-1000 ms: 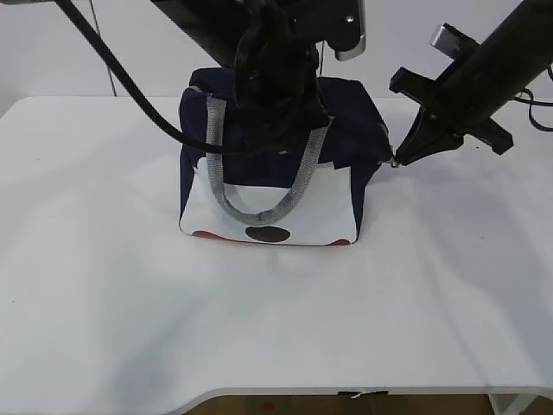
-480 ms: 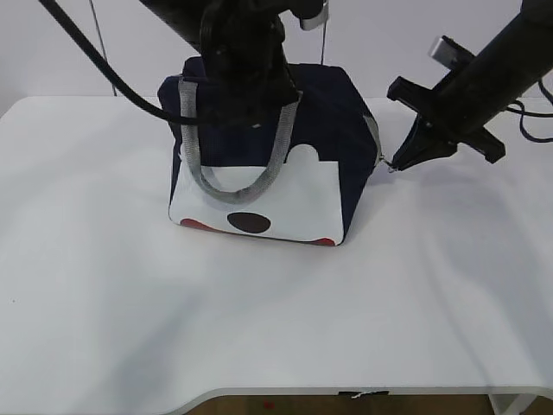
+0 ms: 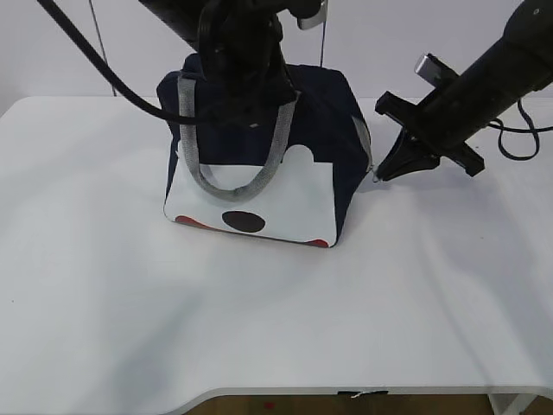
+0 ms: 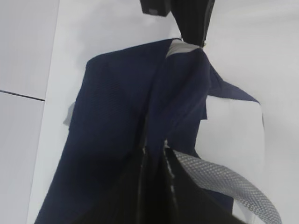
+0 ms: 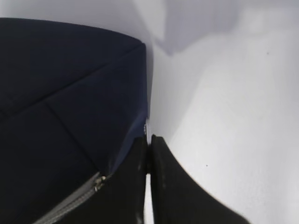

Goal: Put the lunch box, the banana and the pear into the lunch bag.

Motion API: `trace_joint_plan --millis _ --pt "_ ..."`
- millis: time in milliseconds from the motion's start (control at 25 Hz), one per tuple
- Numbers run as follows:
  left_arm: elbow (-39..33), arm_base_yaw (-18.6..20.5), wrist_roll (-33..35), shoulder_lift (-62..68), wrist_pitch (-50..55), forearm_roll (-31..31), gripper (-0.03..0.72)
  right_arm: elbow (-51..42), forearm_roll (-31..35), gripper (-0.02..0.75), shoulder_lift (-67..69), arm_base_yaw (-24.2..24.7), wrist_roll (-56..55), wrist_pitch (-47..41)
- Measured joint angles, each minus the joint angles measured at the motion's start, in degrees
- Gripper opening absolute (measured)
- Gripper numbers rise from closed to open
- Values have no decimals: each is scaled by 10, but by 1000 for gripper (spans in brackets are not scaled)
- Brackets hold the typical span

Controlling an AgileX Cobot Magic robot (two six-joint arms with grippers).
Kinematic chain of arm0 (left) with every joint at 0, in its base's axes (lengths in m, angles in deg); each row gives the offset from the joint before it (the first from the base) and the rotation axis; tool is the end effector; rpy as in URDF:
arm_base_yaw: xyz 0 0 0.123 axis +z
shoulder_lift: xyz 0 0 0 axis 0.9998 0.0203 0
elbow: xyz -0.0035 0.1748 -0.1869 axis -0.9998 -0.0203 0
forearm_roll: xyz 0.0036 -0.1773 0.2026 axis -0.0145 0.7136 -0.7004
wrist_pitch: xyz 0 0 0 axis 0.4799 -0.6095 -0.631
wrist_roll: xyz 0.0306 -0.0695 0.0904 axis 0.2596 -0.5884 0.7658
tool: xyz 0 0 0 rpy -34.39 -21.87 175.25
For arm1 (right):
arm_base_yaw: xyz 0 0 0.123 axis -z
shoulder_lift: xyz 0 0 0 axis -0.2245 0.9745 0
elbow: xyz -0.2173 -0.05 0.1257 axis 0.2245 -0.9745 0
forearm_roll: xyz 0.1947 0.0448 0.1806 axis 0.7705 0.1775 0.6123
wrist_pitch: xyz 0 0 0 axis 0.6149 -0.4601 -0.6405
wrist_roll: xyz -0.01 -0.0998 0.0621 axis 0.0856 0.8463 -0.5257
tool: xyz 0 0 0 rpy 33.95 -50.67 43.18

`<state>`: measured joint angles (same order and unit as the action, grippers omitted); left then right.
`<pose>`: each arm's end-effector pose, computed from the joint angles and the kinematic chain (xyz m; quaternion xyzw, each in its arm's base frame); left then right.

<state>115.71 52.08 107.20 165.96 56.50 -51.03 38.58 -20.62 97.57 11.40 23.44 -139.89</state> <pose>0.3722 -0.2963 0.2563 0.6638 0.6429 -0.0065 0.3822 0.4419 0.0661 0.1494 0.1273 0.9525 0.2574 0.1015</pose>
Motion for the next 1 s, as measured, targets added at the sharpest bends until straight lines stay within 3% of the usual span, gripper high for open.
trace_joint_plan --millis 280,440,520,800,1000 --pt "0 0 0 0 -7 0 18 0 6 6 1 0 44 16" --pt "0 0 0 0 -9 -1 18 0 8 24 1 0 148 16" --pt "0 0 0 0 -11 -2 18 0 8 85 -1 0 206 16" --pt "0 4 0 -1 -19 -4 18 -1 5 463 -2 3 343 -9" --pt "0 4 0 -1 -19 -4 18 -1 12 494 -17 3 496 -67"
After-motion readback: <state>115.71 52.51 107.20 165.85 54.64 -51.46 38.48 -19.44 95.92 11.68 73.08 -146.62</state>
